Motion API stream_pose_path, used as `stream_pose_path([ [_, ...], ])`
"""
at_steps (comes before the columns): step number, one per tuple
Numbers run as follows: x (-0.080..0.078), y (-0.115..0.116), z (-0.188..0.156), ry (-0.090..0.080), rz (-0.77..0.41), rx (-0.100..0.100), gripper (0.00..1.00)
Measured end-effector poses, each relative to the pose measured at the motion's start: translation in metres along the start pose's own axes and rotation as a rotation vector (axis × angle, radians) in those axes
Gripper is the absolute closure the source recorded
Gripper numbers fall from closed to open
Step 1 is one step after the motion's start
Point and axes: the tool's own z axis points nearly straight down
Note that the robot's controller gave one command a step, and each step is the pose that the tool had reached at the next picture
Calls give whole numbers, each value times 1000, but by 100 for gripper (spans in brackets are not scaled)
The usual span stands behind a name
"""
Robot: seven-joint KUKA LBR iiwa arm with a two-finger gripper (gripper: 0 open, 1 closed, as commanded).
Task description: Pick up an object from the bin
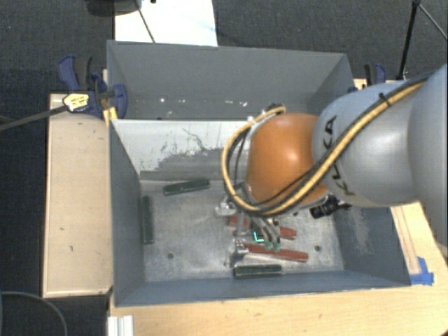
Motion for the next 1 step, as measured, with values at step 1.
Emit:
stream_pose_path([
  [1,-2,-1,-4,-8,5,-1,0],
])
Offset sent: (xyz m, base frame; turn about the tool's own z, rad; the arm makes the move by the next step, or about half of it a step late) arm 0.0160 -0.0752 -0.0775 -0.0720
